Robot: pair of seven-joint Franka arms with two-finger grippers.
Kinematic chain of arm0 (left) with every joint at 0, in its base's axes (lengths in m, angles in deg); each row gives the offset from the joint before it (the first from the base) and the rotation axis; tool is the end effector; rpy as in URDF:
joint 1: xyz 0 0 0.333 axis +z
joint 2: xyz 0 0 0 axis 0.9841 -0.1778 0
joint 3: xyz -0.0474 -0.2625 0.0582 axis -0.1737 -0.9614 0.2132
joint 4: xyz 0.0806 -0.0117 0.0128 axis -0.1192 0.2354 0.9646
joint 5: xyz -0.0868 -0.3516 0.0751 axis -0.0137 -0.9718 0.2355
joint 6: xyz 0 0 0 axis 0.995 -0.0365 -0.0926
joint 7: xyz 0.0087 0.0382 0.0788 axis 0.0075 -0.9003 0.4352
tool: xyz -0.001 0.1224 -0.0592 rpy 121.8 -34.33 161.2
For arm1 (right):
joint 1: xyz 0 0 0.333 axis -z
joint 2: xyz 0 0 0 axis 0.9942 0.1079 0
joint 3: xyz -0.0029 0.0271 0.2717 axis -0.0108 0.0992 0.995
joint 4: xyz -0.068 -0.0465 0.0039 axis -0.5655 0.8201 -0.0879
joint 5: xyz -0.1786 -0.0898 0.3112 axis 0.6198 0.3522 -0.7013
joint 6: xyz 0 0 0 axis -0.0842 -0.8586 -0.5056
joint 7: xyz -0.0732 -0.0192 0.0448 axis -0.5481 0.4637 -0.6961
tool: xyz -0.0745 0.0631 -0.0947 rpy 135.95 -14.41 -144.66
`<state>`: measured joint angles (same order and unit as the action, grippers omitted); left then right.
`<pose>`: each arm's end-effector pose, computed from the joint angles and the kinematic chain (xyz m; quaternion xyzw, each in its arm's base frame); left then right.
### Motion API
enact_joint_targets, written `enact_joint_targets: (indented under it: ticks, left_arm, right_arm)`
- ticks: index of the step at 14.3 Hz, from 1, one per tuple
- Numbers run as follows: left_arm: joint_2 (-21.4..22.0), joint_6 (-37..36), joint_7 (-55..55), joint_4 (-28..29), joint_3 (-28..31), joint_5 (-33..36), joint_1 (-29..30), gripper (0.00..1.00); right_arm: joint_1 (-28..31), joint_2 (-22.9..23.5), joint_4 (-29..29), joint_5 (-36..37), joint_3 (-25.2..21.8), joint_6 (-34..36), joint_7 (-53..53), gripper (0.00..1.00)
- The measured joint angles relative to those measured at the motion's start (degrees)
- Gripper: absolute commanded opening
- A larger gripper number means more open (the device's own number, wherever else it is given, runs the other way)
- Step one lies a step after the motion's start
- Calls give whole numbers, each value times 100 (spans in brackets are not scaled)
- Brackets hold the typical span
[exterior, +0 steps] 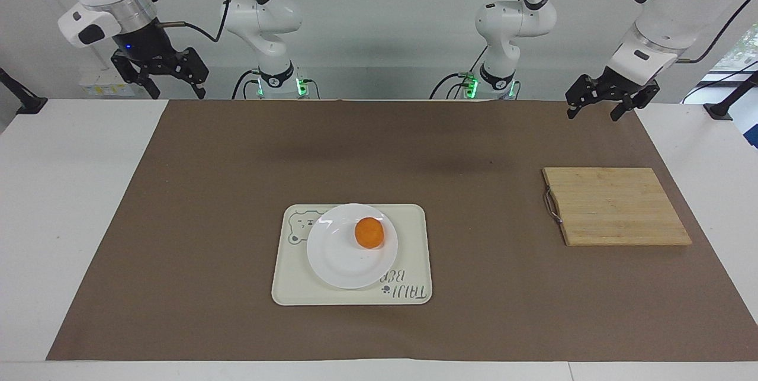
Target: Place orange and plate with both arms
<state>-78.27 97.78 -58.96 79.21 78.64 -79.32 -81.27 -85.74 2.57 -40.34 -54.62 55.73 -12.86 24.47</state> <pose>0.5224 -0.0383 0.5523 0.9982 -0.0491 -0.0311 0.0156 0.5055 -0.0313 0.5861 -0.9993 0.0294 0.0032 0.0235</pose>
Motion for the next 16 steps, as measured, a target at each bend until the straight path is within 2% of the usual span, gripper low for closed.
enact_joint_targets:
  ticks: [7, 11, 16]
  left_arm:
    - [0, 0, 0, 0, 0, 0, 0, 100]
    - [0, 0, 0, 0, 0, 0, 0, 100]
    - [0, 0, 0, 0, 0, 0, 0, 100]
  right_arm:
    - [-85, -44, -68, 385, 66, 16, 0, 100]
    - [-95, -214, -279, 399, 86, 16, 0, 100]
    - [-97, -216, -203, 399, 170, 15, 0, 100]
